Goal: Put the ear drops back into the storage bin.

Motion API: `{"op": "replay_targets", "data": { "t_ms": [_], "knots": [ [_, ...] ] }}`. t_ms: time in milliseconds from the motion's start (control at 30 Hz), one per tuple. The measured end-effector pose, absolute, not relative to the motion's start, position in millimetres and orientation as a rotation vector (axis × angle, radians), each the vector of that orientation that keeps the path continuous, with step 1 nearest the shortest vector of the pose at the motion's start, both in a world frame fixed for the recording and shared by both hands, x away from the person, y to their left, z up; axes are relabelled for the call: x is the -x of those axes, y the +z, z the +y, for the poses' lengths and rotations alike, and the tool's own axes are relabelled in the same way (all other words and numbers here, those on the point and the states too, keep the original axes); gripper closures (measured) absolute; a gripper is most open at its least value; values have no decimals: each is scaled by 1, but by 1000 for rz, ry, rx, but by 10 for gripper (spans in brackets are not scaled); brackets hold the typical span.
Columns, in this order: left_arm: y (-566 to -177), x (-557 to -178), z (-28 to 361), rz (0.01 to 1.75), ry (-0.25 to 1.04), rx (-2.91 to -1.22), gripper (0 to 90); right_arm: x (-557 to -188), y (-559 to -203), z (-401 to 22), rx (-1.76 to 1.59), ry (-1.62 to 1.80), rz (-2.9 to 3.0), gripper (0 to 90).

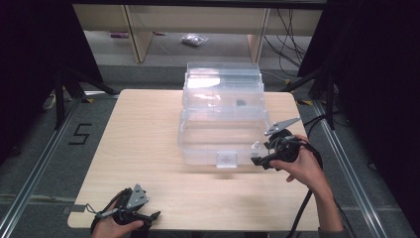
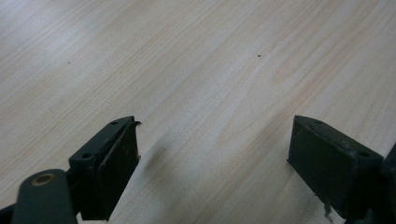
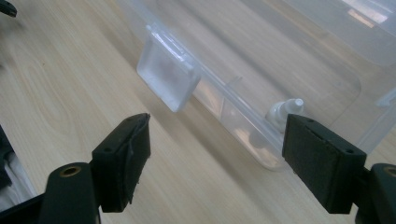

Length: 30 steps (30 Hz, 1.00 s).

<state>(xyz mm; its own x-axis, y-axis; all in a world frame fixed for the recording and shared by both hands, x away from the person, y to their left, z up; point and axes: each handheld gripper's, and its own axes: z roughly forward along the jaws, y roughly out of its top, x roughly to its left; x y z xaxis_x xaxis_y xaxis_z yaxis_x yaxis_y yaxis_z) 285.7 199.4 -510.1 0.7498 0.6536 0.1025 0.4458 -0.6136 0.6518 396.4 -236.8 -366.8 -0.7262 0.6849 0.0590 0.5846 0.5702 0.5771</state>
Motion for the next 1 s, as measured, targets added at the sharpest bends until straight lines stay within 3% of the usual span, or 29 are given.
{"op": "replay_targets", "data": {
  "t_ms": [1000],
  "knots": [
    [-507,-284,199,784,436,-2354,154,-375,-401,-234,-1007,991,2605,219]
  ]
}}
